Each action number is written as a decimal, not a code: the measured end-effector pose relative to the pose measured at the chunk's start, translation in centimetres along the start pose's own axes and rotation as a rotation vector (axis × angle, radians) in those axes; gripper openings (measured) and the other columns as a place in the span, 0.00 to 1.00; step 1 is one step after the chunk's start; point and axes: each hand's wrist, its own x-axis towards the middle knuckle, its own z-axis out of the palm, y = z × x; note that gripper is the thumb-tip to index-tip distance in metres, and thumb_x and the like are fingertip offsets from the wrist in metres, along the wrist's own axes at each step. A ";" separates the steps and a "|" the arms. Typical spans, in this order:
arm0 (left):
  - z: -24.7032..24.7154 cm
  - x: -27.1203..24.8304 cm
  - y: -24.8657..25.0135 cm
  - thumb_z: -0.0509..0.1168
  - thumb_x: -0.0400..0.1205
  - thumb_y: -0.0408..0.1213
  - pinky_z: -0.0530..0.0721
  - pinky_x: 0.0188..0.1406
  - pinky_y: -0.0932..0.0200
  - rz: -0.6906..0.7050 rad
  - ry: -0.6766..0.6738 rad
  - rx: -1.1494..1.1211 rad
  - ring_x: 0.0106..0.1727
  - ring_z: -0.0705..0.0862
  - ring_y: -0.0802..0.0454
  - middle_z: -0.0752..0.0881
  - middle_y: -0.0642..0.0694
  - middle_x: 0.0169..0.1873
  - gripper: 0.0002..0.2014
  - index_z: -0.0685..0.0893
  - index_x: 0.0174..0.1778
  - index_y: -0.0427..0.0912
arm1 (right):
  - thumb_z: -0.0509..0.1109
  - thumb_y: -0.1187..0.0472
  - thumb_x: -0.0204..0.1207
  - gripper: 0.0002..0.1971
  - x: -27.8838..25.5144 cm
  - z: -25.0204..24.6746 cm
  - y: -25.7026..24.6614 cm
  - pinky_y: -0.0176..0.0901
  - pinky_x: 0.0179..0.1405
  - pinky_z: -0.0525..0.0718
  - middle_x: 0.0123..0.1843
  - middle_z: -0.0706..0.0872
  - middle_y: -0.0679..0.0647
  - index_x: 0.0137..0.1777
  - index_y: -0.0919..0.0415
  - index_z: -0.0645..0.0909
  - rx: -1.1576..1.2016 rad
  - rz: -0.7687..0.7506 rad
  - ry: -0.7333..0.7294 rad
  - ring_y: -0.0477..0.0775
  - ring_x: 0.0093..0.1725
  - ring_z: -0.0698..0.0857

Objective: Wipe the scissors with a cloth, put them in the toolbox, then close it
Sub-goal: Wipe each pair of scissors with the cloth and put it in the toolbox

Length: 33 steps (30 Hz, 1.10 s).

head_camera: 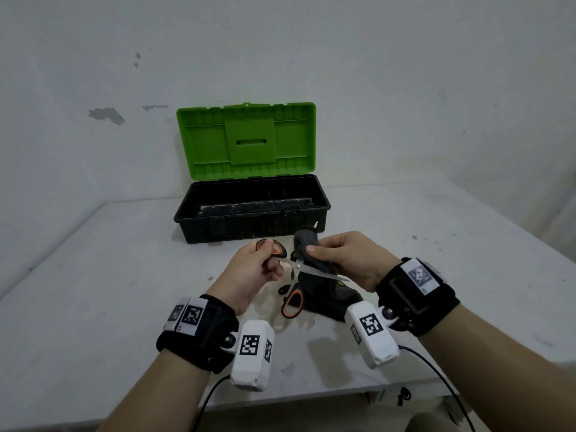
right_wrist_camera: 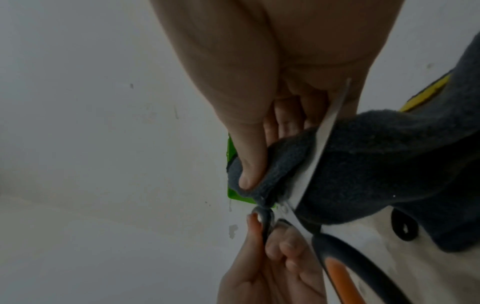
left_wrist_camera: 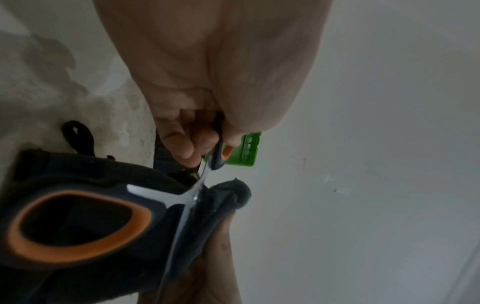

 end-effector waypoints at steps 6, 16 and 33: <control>0.9 -0.3 -0.2 0.54 0.92 0.42 0.83 0.37 0.57 0.035 0.045 0.126 0.34 0.83 0.48 0.78 0.44 0.32 0.13 0.80 0.52 0.38 | 0.77 0.70 0.73 0.04 0.3 1.1 0.4 0.39 0.33 0.86 0.34 0.90 0.59 0.38 0.63 0.90 -0.068 0.003 0.037 0.51 0.30 0.87; 1.9 -1.7 0.2 0.46 0.89 0.60 0.88 0.35 0.52 -0.172 0.054 0.222 0.40 0.90 0.42 0.88 0.38 0.45 0.22 0.76 0.63 0.48 | 0.80 0.63 0.72 0.23 0.4 1.6 -0.2 0.52 0.45 0.79 0.44 0.84 0.67 0.56 0.83 0.79 -0.084 -0.019 0.100 0.62 0.44 0.81; 3.3 -0.8 -1.4 0.45 0.73 0.78 0.80 0.66 0.27 0.077 0.349 0.215 0.60 0.84 0.30 0.86 0.32 0.53 0.36 0.83 0.54 0.53 | 0.78 0.63 0.73 0.12 0.4 3.0 -0.3 0.37 0.28 0.79 0.32 0.81 0.58 0.34 0.65 0.78 0.014 -0.029 0.094 0.50 0.28 0.80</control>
